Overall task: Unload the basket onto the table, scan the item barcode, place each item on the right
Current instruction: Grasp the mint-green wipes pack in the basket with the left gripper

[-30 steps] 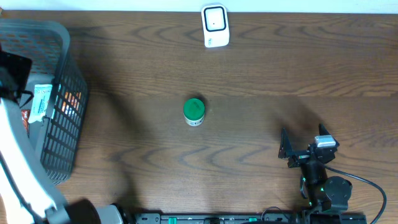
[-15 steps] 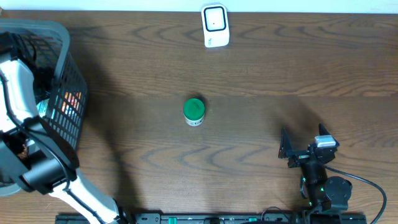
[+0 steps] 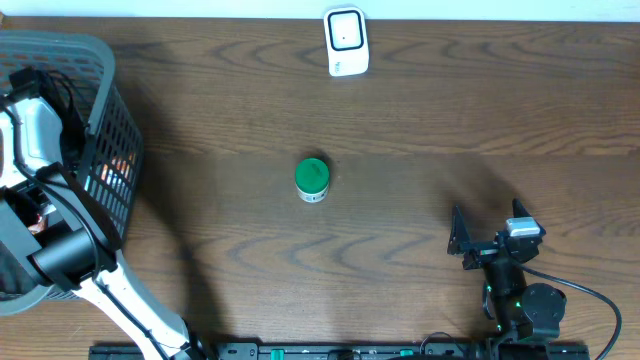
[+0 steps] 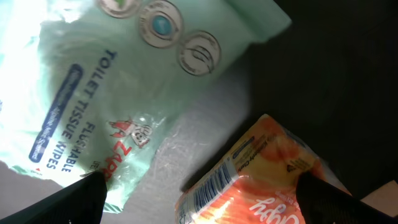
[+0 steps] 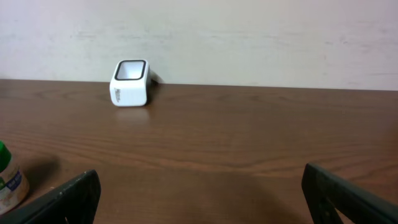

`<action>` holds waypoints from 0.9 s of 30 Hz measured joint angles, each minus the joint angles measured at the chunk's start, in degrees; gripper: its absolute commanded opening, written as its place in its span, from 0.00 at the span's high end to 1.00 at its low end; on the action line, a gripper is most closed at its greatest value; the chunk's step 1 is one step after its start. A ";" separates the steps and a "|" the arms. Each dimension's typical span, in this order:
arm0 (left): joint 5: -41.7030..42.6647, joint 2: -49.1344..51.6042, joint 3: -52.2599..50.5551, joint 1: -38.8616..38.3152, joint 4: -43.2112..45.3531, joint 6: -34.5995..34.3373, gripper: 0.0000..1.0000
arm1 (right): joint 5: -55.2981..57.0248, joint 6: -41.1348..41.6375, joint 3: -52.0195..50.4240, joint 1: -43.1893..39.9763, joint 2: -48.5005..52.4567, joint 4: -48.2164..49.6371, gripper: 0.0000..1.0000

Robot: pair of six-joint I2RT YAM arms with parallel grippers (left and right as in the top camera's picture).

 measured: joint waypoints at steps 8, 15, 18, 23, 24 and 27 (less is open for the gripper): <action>1.46 0.02 0.00 -0.02 -0.61 3.19 0.02 | 0.00 0.00 0.00 0.00 0.00 0.00 0.01; 1.27 -0.04 0.02 -0.07 -1.66 3.78 0.02 | 0.00 -0.02 0.00 0.00 0.00 -0.02 0.01; 1.05 -0.79 0.00 -0.09 -1.88 3.91 0.02 | 0.00 -0.02 0.00 0.00 0.00 -0.02 0.01; 1.29 -4.02 0.00 -0.22 -2.34 4.46 0.02 | 0.00 -0.02 0.00 0.00 0.00 -0.02 0.01; 1.55 -4.72 0.00 -0.22 -2.95 4.90 0.02 | 0.00 -0.02 0.00 0.00 0.00 -0.02 0.01; 3.06 -5.53 0.00 -0.17 -4.00 6.25 0.02 | 0.00 -0.02 0.00 0.00 0.00 -0.02 0.01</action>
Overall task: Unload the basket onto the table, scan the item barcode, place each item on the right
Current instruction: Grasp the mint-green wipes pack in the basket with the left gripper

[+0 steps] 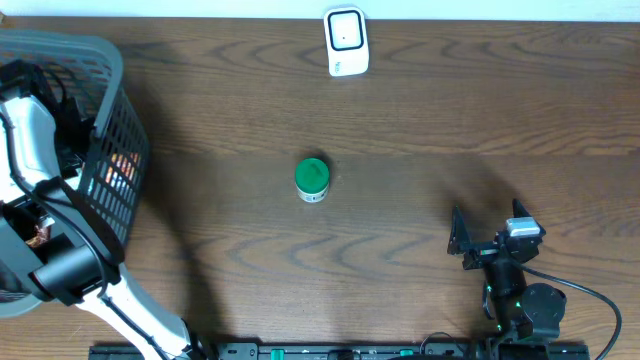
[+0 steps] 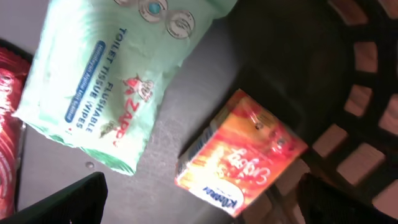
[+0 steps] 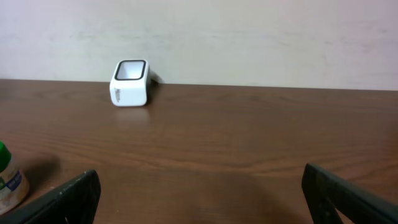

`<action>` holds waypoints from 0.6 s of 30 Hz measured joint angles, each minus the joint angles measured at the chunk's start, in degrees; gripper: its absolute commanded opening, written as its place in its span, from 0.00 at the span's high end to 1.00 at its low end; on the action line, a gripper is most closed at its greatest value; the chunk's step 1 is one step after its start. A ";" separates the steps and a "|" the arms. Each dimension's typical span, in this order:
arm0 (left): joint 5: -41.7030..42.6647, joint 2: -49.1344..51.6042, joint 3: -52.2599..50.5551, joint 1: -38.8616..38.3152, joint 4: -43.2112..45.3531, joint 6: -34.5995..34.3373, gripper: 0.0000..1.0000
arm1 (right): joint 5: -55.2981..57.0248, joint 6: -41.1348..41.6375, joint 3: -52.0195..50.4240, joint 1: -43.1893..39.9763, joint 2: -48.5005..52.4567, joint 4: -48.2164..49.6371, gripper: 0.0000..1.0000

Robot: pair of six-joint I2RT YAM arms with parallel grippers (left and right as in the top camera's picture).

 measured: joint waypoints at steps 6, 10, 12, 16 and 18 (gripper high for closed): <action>2.27 -0.02 -0.20 -0.04 -0.59 2.34 0.02 | 0.00 0.00 0.00 0.00 0.00 0.02 0.01; 2.82 -0.02 -0.20 -0.04 -0.61 3.30 0.02 | 0.00 0.00 0.00 0.00 0.00 0.02 0.01; 2.99 0.02 -0.20 -0.04 -0.61 3.45 0.02 | 0.00 0.00 0.00 0.00 0.00 0.00 0.01; 2.38 0.35 -0.20 -0.07 -0.26 2.16 0.02 | 0.00 0.02 0.00 0.00 0.00 0.00 0.01; 1.03 0.66 -0.22 -0.13 0.35 0.09 0.02 | 0.00 0.00 0.00 0.00 0.00 0.02 0.01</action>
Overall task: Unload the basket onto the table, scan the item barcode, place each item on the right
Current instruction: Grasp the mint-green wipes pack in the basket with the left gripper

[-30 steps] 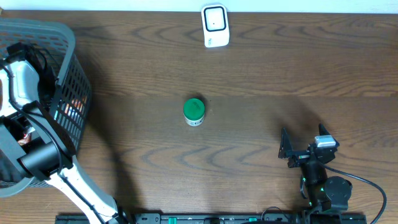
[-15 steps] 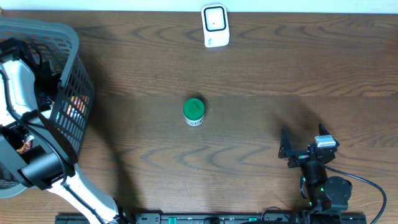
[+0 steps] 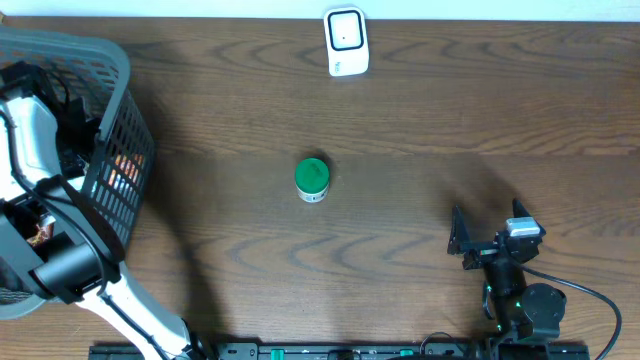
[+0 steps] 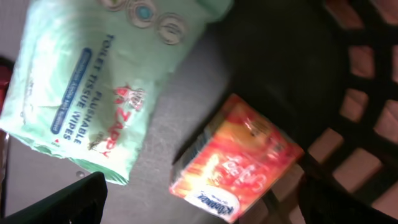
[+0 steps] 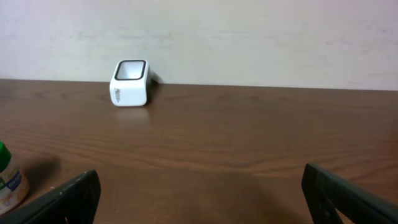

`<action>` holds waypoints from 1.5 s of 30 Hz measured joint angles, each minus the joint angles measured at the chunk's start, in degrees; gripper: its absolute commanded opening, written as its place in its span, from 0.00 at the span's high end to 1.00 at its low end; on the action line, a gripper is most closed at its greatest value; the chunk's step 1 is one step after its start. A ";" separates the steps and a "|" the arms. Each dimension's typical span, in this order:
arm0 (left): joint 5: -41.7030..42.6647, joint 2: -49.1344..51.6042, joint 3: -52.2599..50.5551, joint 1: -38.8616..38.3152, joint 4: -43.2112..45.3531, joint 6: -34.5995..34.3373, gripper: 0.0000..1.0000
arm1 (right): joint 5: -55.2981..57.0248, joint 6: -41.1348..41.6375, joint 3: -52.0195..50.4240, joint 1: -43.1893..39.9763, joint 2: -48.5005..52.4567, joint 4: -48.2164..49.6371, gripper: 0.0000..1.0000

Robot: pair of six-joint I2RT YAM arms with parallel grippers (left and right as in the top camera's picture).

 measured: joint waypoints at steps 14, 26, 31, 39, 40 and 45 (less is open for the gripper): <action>-9.33 0.17 -0.09 1.03 6.05 -4.68 0.02 | 0.00 0.00 0.00 0.00 0.00 0.00 0.01; -10.38 1.49 -0.09 2.47 8.81 0.11 0.02 | 0.00 0.02 0.00 0.00 0.00 0.00 0.01; -10.38 3.54 -0.09 2.47 10.64 7.85 0.02 | 0.00 0.00 0.00 0.00 0.00 0.00 0.01; -10.21 5.55 -0.09 2.47 15.19 12.76 0.02 | 0.00 0.00 0.00 0.00 0.00 0.00 0.01; -9.84 5.75 -0.09 2.47 15.28 13.44 0.02 | 0.00 0.02 0.00 0.00 0.00 0.00 0.01; -8.74 7.32 0.07 2.47 16.50 14.82 0.02 | 0.00 0.00 0.00 0.00 0.00 0.00 0.01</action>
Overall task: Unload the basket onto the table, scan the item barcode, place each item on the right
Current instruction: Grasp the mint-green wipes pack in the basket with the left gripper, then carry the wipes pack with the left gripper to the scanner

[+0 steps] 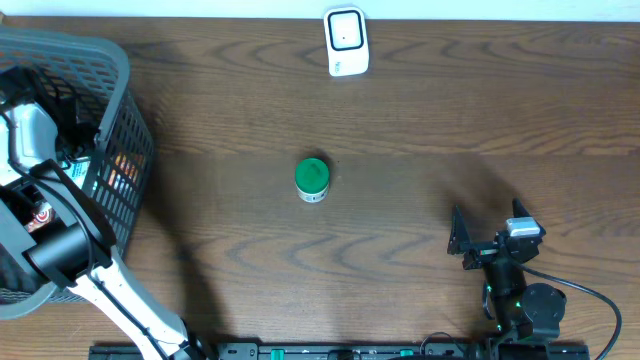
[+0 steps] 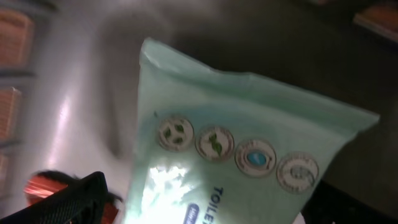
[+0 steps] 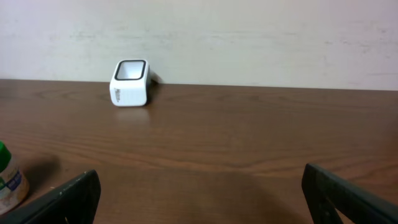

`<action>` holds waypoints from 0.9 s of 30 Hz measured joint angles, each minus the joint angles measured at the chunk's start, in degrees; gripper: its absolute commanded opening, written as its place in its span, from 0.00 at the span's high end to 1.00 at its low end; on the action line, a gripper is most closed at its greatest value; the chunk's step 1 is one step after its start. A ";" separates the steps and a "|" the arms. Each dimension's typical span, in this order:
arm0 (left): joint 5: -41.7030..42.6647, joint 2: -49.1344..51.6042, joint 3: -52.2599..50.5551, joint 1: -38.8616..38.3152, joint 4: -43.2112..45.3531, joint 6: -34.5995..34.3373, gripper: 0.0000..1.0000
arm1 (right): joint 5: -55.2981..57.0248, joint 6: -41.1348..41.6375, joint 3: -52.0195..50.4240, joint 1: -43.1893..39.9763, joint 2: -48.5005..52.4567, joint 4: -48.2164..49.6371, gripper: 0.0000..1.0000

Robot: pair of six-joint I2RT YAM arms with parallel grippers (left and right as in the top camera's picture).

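My left gripper [image 2: 205,210] is down inside the grey mesh basket [image 1: 112,150], open, its dark fingers [image 2: 78,200] straddling a pale green pack of toilet wipes [image 2: 249,155] that fills the left wrist view. Nothing is held. In the overhead view the left arm [image 1: 30,140] reaches into the basket and hides the gripper. The white barcode scanner [image 1: 346,42] stands at the far edge of the table, also seen as a small white scanner box [image 3: 130,83]. My right gripper [image 3: 199,199] rests open near the front right, the same right gripper [image 1: 466,240] seen from above.
A green-lidded bottle [image 1: 312,180] stands mid-table; its edge shows as the bottle [image 3: 9,177] at the right wrist view's left. Inside the basket a red packet [image 2: 43,185] lies beside the wipes, and an orange corner [image 2: 379,17] shows at top right. A pale wall backs the table.
The left gripper has moved over the top end of the green wipes pack and sits closer to it. The orange tissue box has left the middle of the view. The right arm is unmoved.
The left gripper was open and close above the wipes pack and an orange tissue box in the basket. Then it stood farther back with both seen whole by the basket wall. Now it is close over the wipes pack alone, still open. The right gripper stayed put.
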 measured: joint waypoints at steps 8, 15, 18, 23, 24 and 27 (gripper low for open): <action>1.57 1.51 1.49 0.22 -0.92 0.13 0.44 | 0.00 0.00 0.00 0.00 0.02 0.00 0.01; 0.96 1.70 1.88 0.28 -1.99 0.39 0.60 | 0.00 0.00 0.00 0.00 0.02 -0.02 0.01; 0.74 1.49 1.90 0.26 -3.67 0.42 0.61 | 0.00 0.02 0.00 0.00 0.02 0.00 0.01; -0.55 -0.02 0.83 0.22 -6.67 0.07 0.61 | 0.00 0.00 0.00 0.00 0.02 0.00 0.01; -0.74 -0.63 0.35 0.22 -7.19 -0.13 0.61 | 0.00 0.00 0.00 0.00 0.02 0.00 0.01; -1.40 -3.87 -0.76 0.22 -8.07 -1.53 0.61 | 0.00 0.00 0.00 0.00 0.02 -0.02 0.01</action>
